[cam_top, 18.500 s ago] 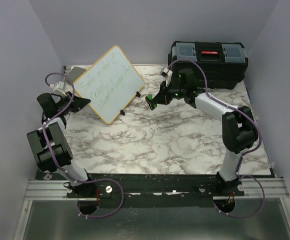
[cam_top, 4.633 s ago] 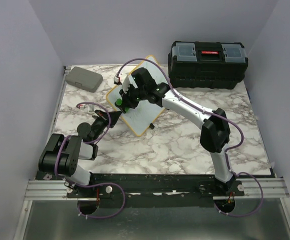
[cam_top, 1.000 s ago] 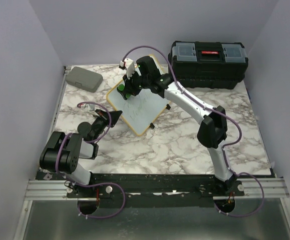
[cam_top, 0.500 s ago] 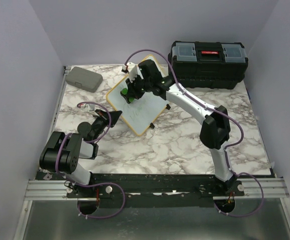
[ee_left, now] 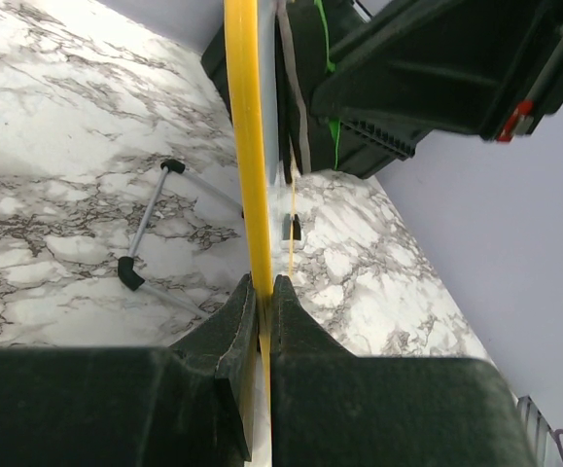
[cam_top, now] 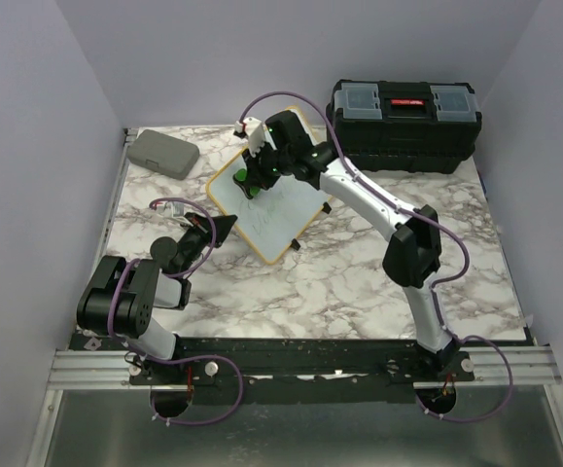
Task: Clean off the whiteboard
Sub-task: Erase the whiteboard at the whiteboard stand.
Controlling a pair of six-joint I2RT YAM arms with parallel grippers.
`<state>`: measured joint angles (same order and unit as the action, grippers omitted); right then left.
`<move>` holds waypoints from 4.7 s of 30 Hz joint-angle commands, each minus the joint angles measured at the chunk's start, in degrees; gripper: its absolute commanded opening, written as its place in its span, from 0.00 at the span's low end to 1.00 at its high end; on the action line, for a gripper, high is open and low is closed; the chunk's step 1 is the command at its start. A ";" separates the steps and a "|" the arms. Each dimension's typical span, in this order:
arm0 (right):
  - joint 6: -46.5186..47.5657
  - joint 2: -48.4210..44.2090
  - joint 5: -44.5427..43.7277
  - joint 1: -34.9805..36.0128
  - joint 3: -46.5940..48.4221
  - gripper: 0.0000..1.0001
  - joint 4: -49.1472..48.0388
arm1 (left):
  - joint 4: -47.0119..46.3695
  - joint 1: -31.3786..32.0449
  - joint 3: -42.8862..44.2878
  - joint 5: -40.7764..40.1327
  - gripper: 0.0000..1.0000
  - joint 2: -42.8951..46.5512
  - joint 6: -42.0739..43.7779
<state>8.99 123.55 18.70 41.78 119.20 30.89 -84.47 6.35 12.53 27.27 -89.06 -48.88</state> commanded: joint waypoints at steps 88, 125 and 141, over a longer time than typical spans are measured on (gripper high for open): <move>-2.91 4.04 -0.99 -1.40 5.15 0.01 4.81 | 2.46 1.12 0.12 5.02 0.00 1.41 4.88; -3.90 0.73 0.08 -4.89 0.54 0.01 5.06 | 3.04 1.12 0.47 5.17 0.00 1.57 5.01; -3.57 -1.23 -2.16 -1.53 -1.43 0.01 0.22 | 3.08 1.12 0.12 5.18 0.00 2.12 5.02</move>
<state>7.40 122.67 22.81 40.14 115.66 34.59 -82.72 6.35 12.75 28.05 -87.77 -47.57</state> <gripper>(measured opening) 0.044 0.034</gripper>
